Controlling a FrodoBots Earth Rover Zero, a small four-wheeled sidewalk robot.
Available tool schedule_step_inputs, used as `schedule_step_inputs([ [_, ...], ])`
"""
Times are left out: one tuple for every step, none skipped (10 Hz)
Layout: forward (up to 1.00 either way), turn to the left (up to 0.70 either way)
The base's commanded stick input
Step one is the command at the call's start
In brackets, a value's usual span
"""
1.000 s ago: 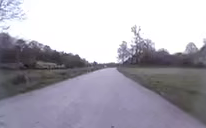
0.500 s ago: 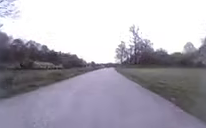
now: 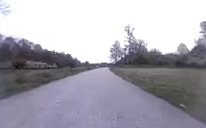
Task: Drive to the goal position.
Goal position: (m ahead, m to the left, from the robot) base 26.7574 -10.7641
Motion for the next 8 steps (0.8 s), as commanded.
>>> schedule_step_inputs([
  [1.00,0.00],
  [1.00,0.00],
  [1.00,0.00],
  [1.00,0.00],
  [1.00,0.00],
  [1.00,0.00],
  [1.00,0.00],
  [1.00,0.00],
])
